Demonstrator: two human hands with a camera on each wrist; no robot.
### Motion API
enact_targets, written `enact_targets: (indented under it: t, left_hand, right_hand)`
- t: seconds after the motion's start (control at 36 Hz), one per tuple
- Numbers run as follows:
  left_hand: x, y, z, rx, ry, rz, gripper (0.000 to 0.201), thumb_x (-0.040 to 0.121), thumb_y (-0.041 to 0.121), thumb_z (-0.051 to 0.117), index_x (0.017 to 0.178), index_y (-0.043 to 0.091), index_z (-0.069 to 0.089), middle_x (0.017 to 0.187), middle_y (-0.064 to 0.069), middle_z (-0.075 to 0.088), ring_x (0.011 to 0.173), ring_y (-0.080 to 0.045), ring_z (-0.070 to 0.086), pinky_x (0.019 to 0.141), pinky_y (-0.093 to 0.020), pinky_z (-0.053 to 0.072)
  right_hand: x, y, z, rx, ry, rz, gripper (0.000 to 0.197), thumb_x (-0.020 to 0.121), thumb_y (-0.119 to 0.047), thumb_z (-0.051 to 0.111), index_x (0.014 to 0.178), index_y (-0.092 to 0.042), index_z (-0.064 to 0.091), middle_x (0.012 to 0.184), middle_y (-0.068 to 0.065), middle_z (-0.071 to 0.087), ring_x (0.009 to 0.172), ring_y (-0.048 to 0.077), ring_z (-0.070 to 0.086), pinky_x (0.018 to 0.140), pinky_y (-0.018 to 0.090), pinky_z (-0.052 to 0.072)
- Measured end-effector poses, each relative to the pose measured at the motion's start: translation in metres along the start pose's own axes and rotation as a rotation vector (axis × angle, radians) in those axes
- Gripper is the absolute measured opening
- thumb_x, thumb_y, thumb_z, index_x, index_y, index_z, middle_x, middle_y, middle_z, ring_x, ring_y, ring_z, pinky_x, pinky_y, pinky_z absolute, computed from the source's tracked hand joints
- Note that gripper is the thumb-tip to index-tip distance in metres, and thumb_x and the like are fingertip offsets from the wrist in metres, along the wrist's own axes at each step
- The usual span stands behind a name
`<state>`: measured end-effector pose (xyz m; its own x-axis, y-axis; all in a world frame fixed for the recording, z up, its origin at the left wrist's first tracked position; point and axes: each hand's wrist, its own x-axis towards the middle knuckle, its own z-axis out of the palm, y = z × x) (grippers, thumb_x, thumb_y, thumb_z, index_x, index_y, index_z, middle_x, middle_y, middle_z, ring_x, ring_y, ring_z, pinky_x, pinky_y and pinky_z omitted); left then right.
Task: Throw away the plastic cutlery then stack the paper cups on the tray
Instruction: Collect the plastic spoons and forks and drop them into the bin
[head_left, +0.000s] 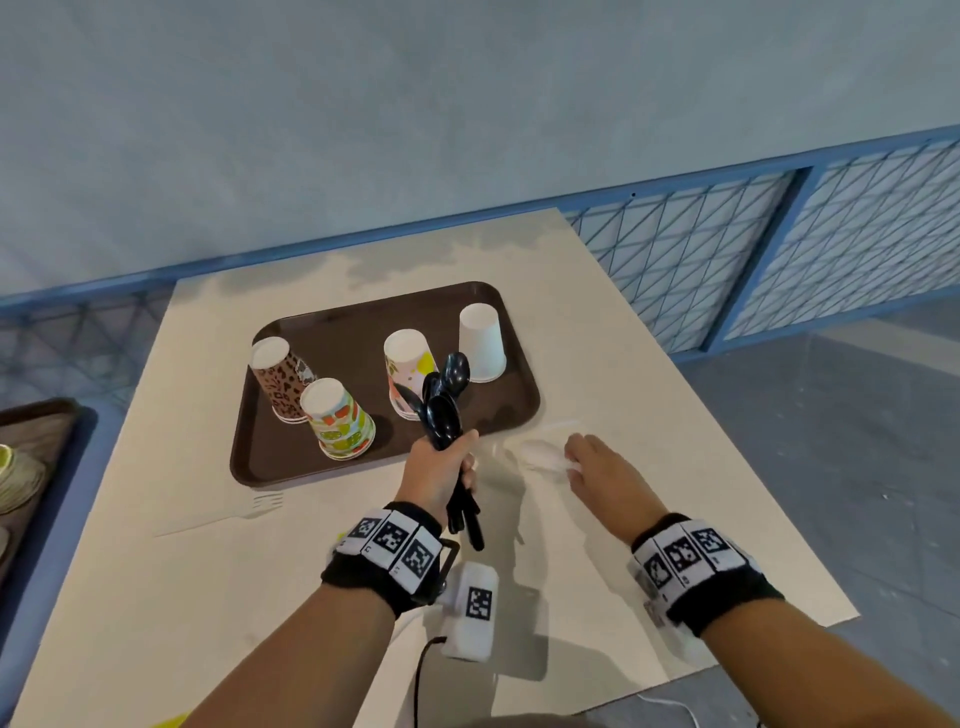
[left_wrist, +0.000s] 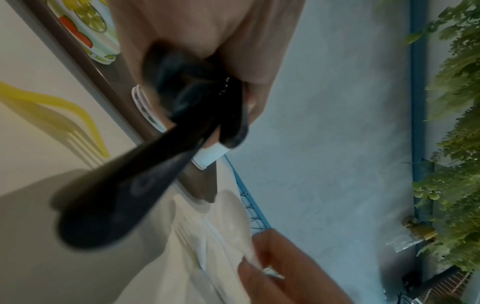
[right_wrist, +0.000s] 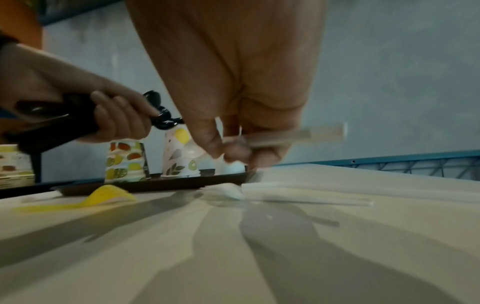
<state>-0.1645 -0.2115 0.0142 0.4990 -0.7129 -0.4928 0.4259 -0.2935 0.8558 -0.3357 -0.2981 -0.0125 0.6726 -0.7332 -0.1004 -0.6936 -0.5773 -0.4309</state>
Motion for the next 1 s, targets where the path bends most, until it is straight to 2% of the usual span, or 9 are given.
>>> enact_targets:
  t: [0.06, 0.17, 0.28, 0.33, 0.47, 0.61, 0.69, 0.83, 1.0]
  left_hand:
    - [0.002, -0.002, 0.0, -0.001, 0.014, 0.001, 0.026, 0.089, 0.008, 0.055, 0.067, 0.011, 0.042, 0.039, 0.006, 0.039, 0.031, -0.011, 0.035, 0.041, -0.023, 0.033]
    - [0.003, -0.004, 0.001, -0.001, 0.02, 0.002, 0.031, 0.09, 0.009, 0.055, 0.064, 0.011, 0.039, 0.039, 0.005, 0.037, 0.03, -0.011, 0.034, 0.039, -0.021, 0.033]
    - [0.002, -0.005, 0.001, 0.003, 0.028, 0.003, 0.031, 0.09, 0.009, 0.054, 0.064, 0.011, 0.038, 0.037, 0.006, 0.038, 0.03, -0.01, 0.034, 0.04, -0.022, 0.033]
    - [0.002, -0.006, 0.0, 0.002, 0.034, 0.005, 0.031, 0.09, 0.009, 0.054, 0.064, 0.011, 0.039, 0.038, 0.006, 0.038, 0.031, -0.011, 0.035, 0.042, -0.023, 0.033]
    - [-0.002, -0.006, -0.005, -0.005, 0.044, 0.008, 0.029, 0.091, 0.009, 0.054, 0.066, 0.012, 0.039, 0.039, 0.006, 0.038, 0.032, -0.01, 0.035, 0.042, -0.023, 0.033]
    - [-0.01, -0.006, -0.01, -0.009, 0.066, 0.02, 0.027, 0.09, 0.01, 0.055, 0.068, 0.013, 0.04, 0.04, 0.006, 0.04, 0.032, -0.01, 0.035, 0.041, -0.022, 0.033]
    - [-0.017, -0.005, -0.015, 0.019, 0.074, 0.042, 0.028, 0.09, 0.011, 0.056, 0.066, 0.013, 0.041, 0.041, 0.006, 0.039, 0.031, -0.009, 0.035, 0.042, -0.022, 0.034]
    - [-0.029, -0.006, -0.034, 0.046, 0.1, 0.082, 0.029, 0.089, 0.009, 0.057, 0.066, 0.013, 0.039, 0.041, 0.005, 0.04, 0.031, -0.01, 0.036, 0.042, -0.024, 0.034]
    - [-0.042, -0.007, -0.065, 0.064, 0.137, 0.097, 0.032, 0.089, 0.009, 0.056, 0.062, 0.013, 0.04, 0.04, 0.006, 0.04, 0.031, -0.011, 0.036, 0.042, -0.023, 0.035]
  right_hand:
    - [0.008, 0.007, -0.002, -0.003, 0.016, 0.015, 0.022, 0.085, 0.001, 0.05, 0.107, 0.005, 0.051, 0.108, 0.022, 0.053, 0.086, 0.04, 0.059, 0.067, 0.036, 0.041]
    - [0.016, 0.019, 0.002, -0.071, -0.094, 0.067, 0.036, 0.084, -0.013, 0.058, 0.117, -0.002, 0.047, 0.121, 0.015, 0.044, 0.096, 0.037, 0.058, 0.079, 0.04, 0.046]
    - [0.02, 0.021, 0.009, -0.103, -0.142, 0.019, 0.033, 0.09, -0.019, 0.05, 0.118, -0.003, 0.051, 0.121, 0.015, 0.049, 0.106, 0.032, 0.054, 0.088, 0.034, 0.042]
    - [0.021, 0.022, 0.009, -0.127, -0.139, -0.002, 0.031, 0.09, -0.019, 0.049, 0.117, -0.003, 0.051, 0.118, 0.015, 0.053, 0.109, 0.032, 0.05, 0.091, 0.037, 0.041]
    - [0.028, 0.026, -0.007, -0.035, -0.068, 0.057, 0.019, 0.093, -0.013, 0.043, 0.106, 0.0, 0.047, 0.103, 0.021, 0.062, 0.094, 0.036, 0.058, 0.069, 0.033, 0.034]
    - [0.035, 0.043, -0.024, 0.012, 0.08, 0.128, 0.03, 0.086, -0.011, 0.057, 0.11, 0.005, 0.048, 0.111, 0.023, 0.051, 0.097, 0.038, 0.056, 0.078, 0.038, 0.043]
    - [0.038, 0.049, -0.023, -0.082, -0.009, 0.227, 0.039, 0.084, -0.016, 0.061, 0.115, 0.004, 0.047, 0.12, 0.021, 0.044, 0.098, 0.039, 0.057, 0.082, 0.039, 0.046]
    - [0.038, 0.041, -0.008, -0.079, -0.06, 0.278, 0.027, 0.091, -0.016, 0.047, 0.109, 0.004, 0.049, 0.115, 0.022, 0.049, 0.101, 0.038, 0.055, 0.075, 0.036, 0.041]
    - [0.032, 0.014, 0.004, -0.05, -0.119, 0.298, 0.024, 0.092, -0.015, 0.043, 0.108, 0.003, 0.044, 0.108, 0.027, 0.058, 0.099, 0.038, 0.058, 0.074, 0.037, 0.042]
